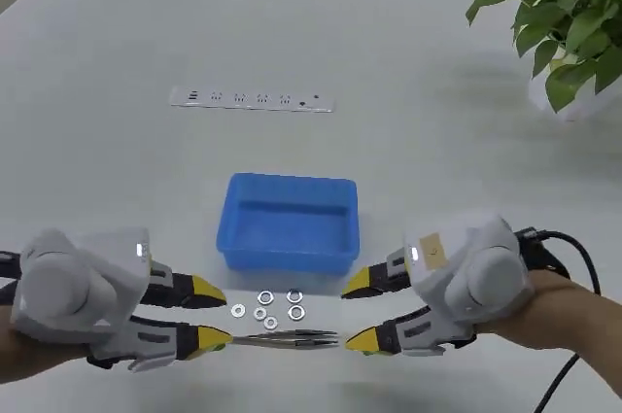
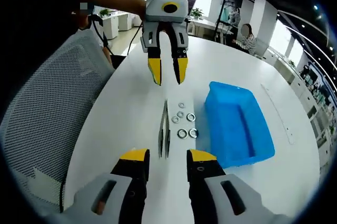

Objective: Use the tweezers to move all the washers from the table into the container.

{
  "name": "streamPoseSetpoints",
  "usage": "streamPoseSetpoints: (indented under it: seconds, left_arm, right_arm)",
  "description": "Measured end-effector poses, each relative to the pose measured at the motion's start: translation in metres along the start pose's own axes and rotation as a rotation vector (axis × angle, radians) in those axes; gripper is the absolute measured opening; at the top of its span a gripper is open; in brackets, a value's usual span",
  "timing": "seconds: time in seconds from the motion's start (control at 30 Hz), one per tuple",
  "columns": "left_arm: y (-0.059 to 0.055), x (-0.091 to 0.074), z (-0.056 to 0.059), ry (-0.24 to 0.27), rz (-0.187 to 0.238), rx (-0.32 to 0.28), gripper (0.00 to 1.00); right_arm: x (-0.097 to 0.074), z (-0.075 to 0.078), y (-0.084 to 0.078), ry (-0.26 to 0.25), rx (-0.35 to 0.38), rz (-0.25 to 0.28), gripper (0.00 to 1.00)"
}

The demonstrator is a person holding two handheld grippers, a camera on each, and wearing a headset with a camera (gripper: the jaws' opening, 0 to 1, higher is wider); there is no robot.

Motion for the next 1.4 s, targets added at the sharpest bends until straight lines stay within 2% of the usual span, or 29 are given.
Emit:
streamPoseSetpoints:
  seconds: [0.23, 0.4, 0.73, 0.97, 1.23, 1.4]
  left_arm:
    - [-0.008, 0.008, -0.005, -0.029, -0.065, 0.031, 0.20]
    - [-0.013, 0.013, -0.005, -0.053, -0.095, 0.044, 0.16]
    - [-0.023, 0.025, -0.008, -0.093, -0.158, 0.080, 0.11]
    - [-0.025, 0.031, -0.007, -0.108, -0.180, 0.088, 0.07]
    - [-0.024, 0.032, -0.006, -0.122, -0.178, 0.085, 0.07]
    - [-0.018, 0.028, -0.004, -0.128, -0.169, 0.084, 0.06]
  right_arm:
    - [0.015, 0.003, -0.004, 0.053, -0.031, -0.051, 0.23]
    - [0.026, 0.002, -0.007, 0.089, -0.038, -0.078, 0.20]
    - [0.038, 0.002, -0.012, 0.117, -0.032, -0.118, 0.14]
    - [0.041, 0.001, -0.014, 0.116, -0.020, -0.119, 0.12]
    - [0.040, 0.002, -0.015, 0.102, -0.005, -0.110, 0.11]
    - [0.039, 0.001, -0.015, 0.098, -0.002, -0.114, 0.11]
Point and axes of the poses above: the centre of the closed fingertips' face, and the gripper's own axes: x roughly forward along the fingers, z roughly to its right, y roughly out of its top, the point moved 9 cm from there along -x, roughly backward along the fingers, and after that the axes turned 13 degrees about z, right-handed, at the moved point
